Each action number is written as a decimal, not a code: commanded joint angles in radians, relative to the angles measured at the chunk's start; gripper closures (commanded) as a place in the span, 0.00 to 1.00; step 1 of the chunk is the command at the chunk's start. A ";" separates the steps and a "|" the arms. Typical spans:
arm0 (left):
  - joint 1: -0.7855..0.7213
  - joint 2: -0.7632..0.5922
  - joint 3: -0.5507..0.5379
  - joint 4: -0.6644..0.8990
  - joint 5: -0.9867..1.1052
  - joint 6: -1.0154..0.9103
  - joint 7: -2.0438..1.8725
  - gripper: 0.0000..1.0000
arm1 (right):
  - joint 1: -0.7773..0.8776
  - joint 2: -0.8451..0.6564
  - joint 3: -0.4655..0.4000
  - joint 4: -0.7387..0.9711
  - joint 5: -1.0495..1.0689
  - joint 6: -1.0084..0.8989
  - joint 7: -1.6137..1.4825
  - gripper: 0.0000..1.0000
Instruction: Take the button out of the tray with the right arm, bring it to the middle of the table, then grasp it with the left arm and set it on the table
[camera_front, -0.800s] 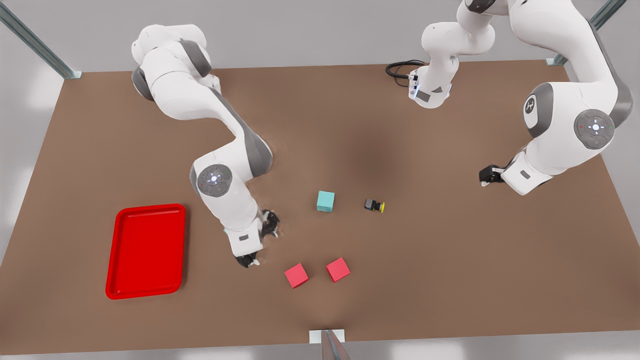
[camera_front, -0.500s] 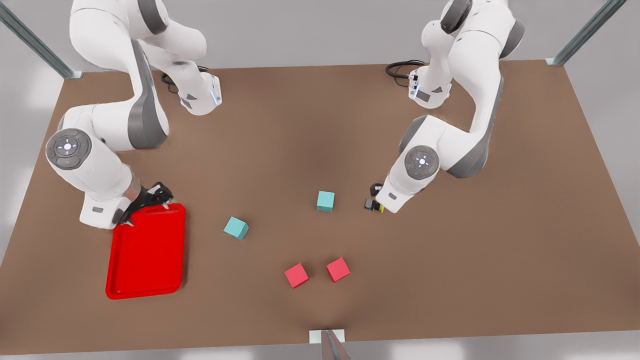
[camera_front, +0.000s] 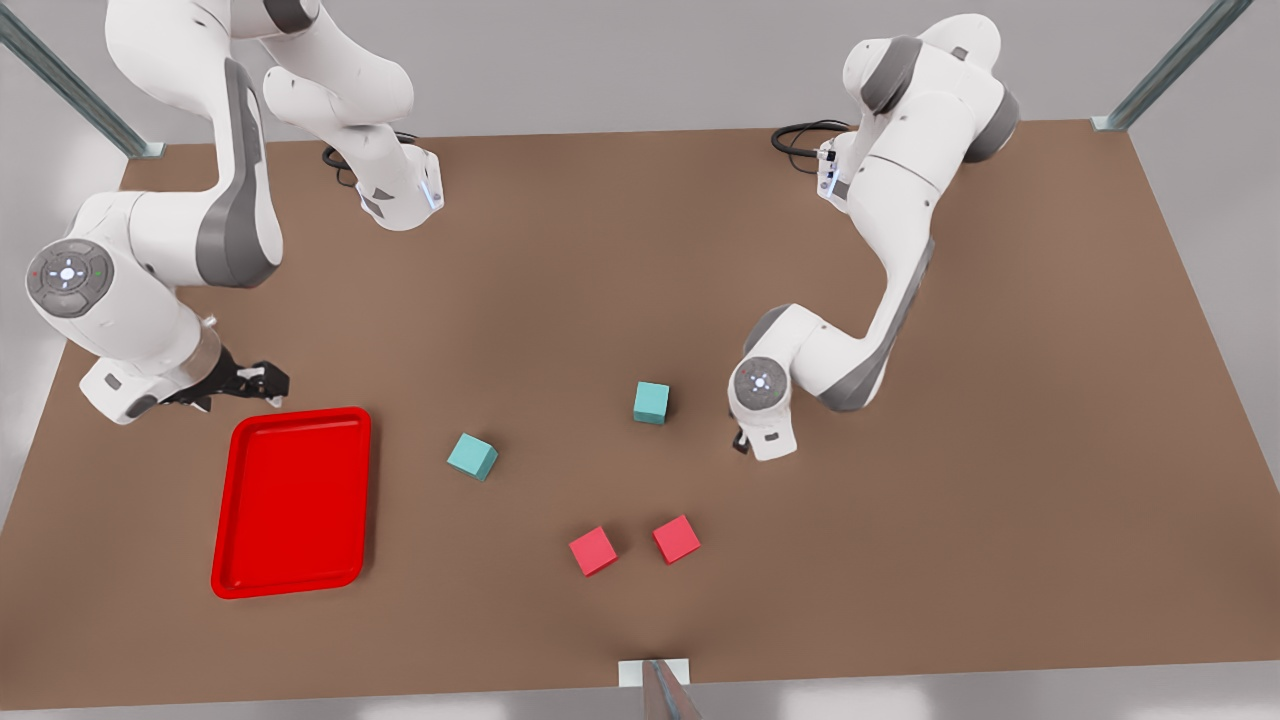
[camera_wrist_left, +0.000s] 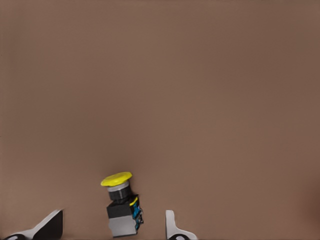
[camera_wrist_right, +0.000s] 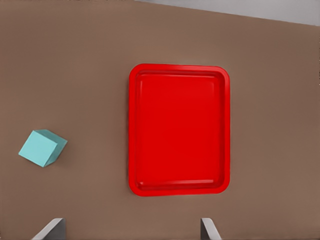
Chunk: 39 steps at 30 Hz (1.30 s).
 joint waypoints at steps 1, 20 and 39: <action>0.005 -0.025 -0.001 -0.057 0.046 0.104 -0.802 0.00 | 0.004 0.000 0.001 0.001 0.003 0.014 0.280 0.00; 0.011 -0.016 -0.010 -0.272 0.033 0.452 -0.524 0.00 | 0.006 0.019 0.003 0.007 0.041 0.065 0.275 0.00; 0.026 -0.015 -0.003 -0.328 0.036 0.489 -0.458 0.00 | 0.007 0.019 0.007 0.012 0.041 0.057 0.286 0.00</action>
